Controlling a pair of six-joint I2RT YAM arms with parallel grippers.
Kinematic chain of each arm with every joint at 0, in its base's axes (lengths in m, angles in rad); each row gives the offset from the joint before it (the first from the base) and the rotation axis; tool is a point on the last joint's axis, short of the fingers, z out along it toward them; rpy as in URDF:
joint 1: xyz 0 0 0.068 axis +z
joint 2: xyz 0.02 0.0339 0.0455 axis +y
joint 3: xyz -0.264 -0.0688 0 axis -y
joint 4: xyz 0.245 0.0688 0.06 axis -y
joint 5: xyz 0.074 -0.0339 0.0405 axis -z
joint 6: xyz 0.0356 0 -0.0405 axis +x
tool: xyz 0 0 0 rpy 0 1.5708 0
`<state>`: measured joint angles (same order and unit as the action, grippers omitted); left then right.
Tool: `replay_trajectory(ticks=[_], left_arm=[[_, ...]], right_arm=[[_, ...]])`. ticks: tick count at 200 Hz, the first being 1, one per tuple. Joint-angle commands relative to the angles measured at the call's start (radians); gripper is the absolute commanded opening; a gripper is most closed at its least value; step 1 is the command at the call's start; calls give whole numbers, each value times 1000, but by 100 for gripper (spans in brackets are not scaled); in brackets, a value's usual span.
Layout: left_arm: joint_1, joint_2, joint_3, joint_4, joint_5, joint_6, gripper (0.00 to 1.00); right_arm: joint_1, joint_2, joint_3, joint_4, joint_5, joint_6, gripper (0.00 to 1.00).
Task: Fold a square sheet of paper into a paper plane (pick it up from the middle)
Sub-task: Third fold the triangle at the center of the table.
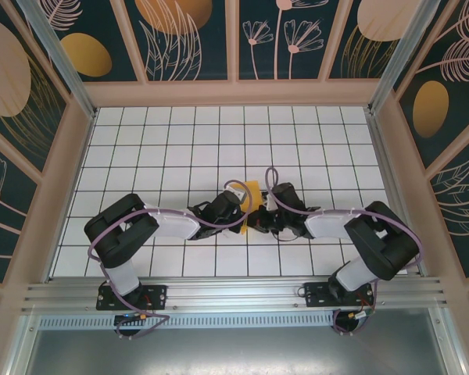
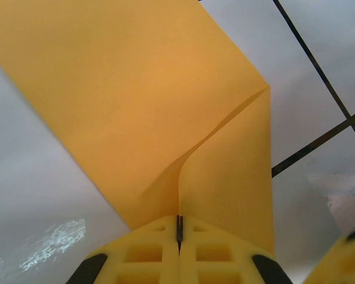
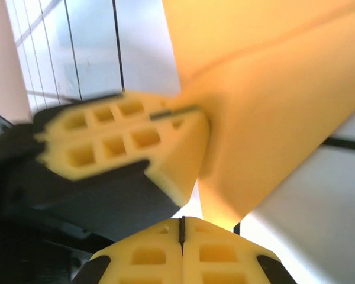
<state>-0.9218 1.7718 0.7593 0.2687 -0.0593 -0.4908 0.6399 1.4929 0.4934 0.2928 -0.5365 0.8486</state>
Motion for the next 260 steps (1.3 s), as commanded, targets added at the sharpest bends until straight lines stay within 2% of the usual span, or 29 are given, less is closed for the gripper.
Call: replay_trajectory(ticks=[1, 29, 59, 112, 159, 260], left_arm=[[6, 10, -12, -101, -20, 0, 0], [7, 13, -3, -112, -21, 3, 0], [7, 15, 4, -118, -23, 1, 0], [7, 24, 10, -120, -15, 4, 0], [7, 20, 0, -123, -21, 3, 0], [7, 21, 0, -123, -22, 1, 0]], right_arm=[[-62, -18, 16, -59, 3, -66, 6], [-86, 37, 40, -19, -75, -91, 7], [-85, 98, 67, 17, -102, -92, 7], [-85, 206, 94, -61, -28, -132, 7], [-87, 123, 135, -125, -16, -159, 7], [-134, 226, 154, -87, -16, -172, 7]])
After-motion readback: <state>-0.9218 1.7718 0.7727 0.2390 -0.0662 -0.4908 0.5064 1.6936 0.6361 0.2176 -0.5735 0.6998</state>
